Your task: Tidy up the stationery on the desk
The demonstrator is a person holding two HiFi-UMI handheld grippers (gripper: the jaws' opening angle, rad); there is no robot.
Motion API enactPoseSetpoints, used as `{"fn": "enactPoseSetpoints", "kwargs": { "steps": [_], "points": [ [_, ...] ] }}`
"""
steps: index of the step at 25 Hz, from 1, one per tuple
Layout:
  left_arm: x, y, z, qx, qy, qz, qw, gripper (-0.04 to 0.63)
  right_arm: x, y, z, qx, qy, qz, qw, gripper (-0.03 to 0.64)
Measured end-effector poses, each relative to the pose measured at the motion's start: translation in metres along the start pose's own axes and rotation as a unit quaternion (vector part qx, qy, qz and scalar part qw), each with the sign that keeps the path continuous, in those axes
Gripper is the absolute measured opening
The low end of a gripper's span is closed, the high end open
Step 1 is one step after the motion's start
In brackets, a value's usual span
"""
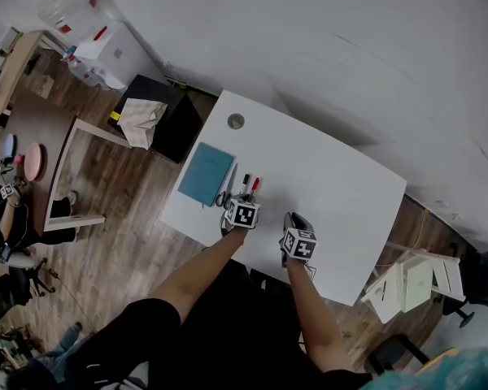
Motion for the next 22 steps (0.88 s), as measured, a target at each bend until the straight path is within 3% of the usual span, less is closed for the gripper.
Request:
{"fn": "enactPoseSetpoints", "kwargs": {
  "steps": [7,12,22],
  "points": [
    [-0.006,-0.007,0.01,-0.011,0.025,-0.008,0.9996,0.051,-0.001,0.002,0.004,0.0,0.006,-0.006,1.0,0.081],
    [-0.003,-0.009,0.01,-0.008,0.007,-0.006,0.9999,0.051,0.004,0.008,0.011,-0.002,0.007,-0.002,1.0,0.081],
    [-0.001,-0.008,0.009,0.0,0.007,0.006,1.0,0.054,0.007,0.014,0.021,-0.003,0.007,0.0,1.0,0.081]
  ]
}}
Point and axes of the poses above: the fingertips, and each gripper's own axes: y backward along the fingers, x to its right, z out of its underside, the point moved 6 cm from there along y, backward along the fingers, and after that the axes turned 6 degrees about y, right-handed, at the moved point
